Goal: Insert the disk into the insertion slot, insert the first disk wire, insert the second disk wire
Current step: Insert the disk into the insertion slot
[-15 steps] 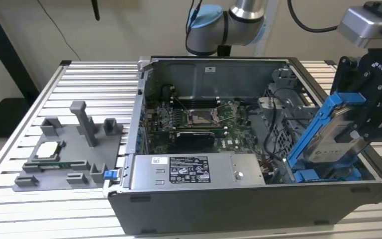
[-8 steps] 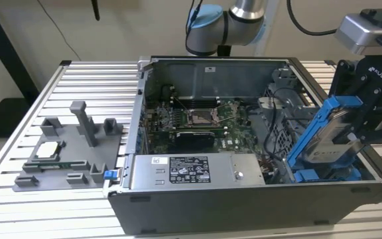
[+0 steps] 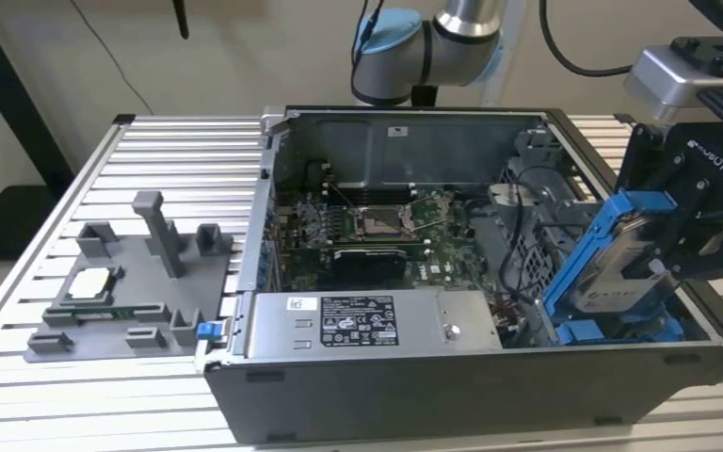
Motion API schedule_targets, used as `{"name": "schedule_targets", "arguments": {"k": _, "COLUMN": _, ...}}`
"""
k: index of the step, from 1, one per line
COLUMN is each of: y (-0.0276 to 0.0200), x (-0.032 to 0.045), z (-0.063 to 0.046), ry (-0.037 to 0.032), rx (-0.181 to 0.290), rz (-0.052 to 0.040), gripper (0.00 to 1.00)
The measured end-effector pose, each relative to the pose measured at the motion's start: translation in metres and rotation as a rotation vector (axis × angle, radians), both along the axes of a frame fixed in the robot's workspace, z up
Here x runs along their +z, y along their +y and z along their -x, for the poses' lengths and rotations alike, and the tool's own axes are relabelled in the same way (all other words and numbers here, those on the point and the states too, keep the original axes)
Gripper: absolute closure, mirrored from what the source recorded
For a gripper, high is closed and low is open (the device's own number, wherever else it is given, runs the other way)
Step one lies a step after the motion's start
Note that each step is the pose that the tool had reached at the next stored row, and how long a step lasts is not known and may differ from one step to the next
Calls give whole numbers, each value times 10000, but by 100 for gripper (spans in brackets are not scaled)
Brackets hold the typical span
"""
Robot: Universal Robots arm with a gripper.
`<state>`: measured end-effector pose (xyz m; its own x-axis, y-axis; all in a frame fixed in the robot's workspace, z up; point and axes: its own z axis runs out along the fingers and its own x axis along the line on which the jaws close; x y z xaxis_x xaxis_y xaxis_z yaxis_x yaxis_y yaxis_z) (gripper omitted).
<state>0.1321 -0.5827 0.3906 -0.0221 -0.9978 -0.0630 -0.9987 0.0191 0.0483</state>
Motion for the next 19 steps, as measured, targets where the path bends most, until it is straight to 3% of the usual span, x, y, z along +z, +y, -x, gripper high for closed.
{"name": "schedule_targets", "arguments": {"k": 4, "y": 1, "x": -7, "z": 0, "ry": 1, "rx": 0, "rz": -8, "gripper": 100}}
{"name": "schedule_targets", "arguments": {"k": 5, "y": 0, "x": -6, "z": 0, "ry": 1, "rx": 0, "rz": -4, "gripper": 0}}
{"name": "schedule_targets", "arguments": {"k": 9, "y": 0, "x": 15, "z": 0, "ry": 0, "rx": -1, "rz": -2, "gripper": 0}}
{"name": "schedule_targets", "arguments": {"k": 14, "y": 0, "x": 146, "z": 0, "ry": 8, "rx": -2, "rz": -3, "gripper": 0}}
{"name": "schedule_targets", "arguments": {"k": 16, "y": 45, "x": 151, "z": 4, "ry": 8, "rx": -1, "rz": 3, "gripper": 0}}
{"name": "schedule_targets", "arguments": {"k": 19, "y": 175, "x": 151, "z": 11, "ry": -5, "rx": -2, "rz": 2, "gripper": 0}}
